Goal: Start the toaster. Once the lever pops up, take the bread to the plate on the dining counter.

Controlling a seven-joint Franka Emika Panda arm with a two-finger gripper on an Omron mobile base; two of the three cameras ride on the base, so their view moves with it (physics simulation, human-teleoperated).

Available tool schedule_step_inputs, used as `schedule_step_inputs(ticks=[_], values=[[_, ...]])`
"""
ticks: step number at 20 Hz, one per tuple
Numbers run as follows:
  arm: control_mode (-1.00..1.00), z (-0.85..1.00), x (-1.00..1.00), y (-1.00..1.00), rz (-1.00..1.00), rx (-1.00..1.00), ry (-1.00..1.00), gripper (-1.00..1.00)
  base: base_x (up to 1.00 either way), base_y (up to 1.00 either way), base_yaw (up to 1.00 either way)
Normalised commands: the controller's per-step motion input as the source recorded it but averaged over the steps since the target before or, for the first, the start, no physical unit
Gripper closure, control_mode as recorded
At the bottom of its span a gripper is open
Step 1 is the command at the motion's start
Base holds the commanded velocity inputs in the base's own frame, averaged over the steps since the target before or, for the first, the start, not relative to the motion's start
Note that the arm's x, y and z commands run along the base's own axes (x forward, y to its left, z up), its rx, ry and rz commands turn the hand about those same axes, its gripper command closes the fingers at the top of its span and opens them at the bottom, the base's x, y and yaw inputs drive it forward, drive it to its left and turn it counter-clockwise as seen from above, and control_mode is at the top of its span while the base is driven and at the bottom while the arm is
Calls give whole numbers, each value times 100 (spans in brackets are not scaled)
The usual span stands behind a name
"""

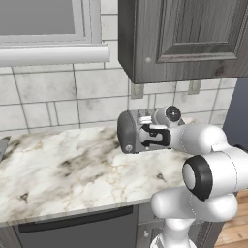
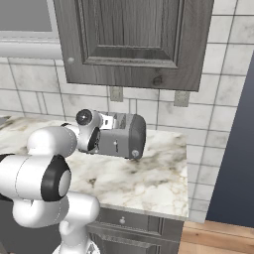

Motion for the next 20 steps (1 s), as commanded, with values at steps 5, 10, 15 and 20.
schedule_step_inputs(ticks=[5, 10, 15, 20], values=[[-100, 0, 0, 0, 0, 0, 0, -100, 0, 0, 0], [-100, 0, 0, 0, 0, 0, 0, -100, 0, 0, 0], [-100, 0, 0, 0, 0, 0, 0, -100, 0, 0, 0], [-100, 0, 0, 0, 0, 0, 0, -100, 0, 0, 0]])
